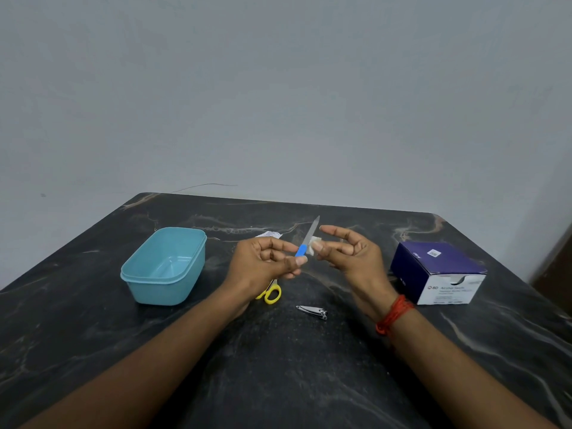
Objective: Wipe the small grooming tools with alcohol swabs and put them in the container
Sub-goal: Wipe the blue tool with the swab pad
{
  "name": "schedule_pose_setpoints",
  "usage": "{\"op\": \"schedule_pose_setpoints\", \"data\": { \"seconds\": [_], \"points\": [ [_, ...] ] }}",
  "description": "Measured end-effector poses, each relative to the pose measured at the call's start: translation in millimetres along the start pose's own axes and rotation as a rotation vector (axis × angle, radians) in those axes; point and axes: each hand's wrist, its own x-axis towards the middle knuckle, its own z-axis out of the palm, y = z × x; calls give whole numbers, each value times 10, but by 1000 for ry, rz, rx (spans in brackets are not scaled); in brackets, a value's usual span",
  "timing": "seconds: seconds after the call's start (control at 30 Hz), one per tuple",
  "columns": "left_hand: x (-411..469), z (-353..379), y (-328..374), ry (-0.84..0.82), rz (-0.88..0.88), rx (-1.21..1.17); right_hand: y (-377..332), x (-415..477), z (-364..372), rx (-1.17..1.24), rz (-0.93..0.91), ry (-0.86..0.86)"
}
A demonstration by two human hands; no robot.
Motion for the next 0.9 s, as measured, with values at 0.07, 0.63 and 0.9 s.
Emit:
{"op": "schedule_pose_setpoints", "data": {
  "seconds": [0.07,0.63,0.9],
  "points": [
    [-5,6,-11,-10,0,24,11,-4,19,-11,6,2],
    [-9,53,-63,-53,16,84,-98,20,-62,44,-52,106],
    [-5,35,-36,21,-16,-1,15,-15,33,-13,-19,32]
  ]
}}
